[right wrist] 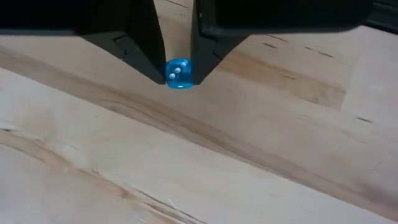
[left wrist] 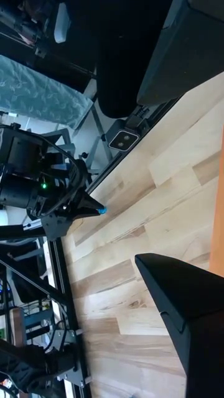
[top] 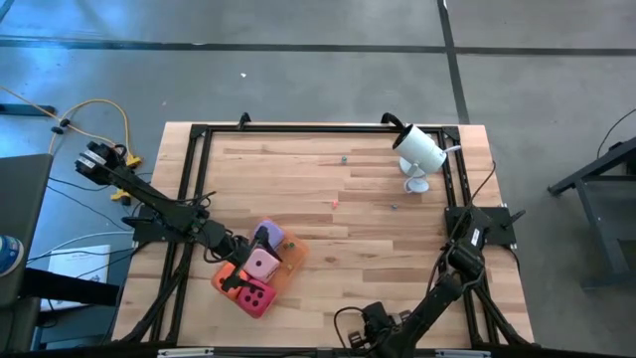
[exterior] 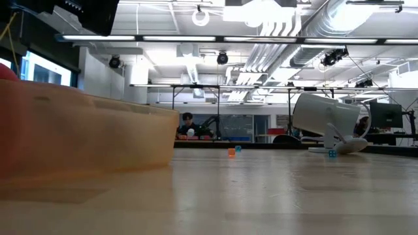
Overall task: Pick & Place Dice
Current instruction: Put the small blue dice into the orange bin, then put the orange and yellow dice into the orange bin
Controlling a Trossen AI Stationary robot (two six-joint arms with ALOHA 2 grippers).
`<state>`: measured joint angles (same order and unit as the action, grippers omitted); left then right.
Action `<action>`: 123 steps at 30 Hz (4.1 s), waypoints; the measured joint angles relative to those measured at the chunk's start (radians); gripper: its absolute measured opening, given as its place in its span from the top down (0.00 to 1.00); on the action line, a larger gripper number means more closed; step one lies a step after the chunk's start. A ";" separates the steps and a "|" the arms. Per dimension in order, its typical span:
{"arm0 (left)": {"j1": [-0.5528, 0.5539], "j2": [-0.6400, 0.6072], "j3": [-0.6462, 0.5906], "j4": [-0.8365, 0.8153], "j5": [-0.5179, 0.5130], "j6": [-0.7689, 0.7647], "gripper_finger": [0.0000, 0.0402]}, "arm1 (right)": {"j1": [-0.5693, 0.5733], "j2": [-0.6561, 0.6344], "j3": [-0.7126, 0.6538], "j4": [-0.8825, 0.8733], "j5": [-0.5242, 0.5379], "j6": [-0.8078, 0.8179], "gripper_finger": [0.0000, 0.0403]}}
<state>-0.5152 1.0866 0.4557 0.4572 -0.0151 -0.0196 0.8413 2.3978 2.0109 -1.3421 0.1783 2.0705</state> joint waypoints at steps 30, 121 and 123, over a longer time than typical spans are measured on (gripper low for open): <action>-0.001 0.000 0.000 0.023 0.047 0.019 0.01 | -0.323 -0.134 0.000 0.453 0.535 -1.106 0.88; -0.124 0.000 -0.001 0.023 0.051 -0.160 0.01 | -0.724 -0.143 -0.214 0.115 0.356 -1.275 0.38; -0.143 0.000 -0.001 0.023 0.052 -0.161 0.01 | -0.720 -0.142 -0.258 0.154 0.378 -1.270 0.38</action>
<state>-0.6582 1.0863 0.4545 0.4805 0.0364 -0.1806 0.1214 2.2559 1.7527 -1.1880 0.5565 0.8006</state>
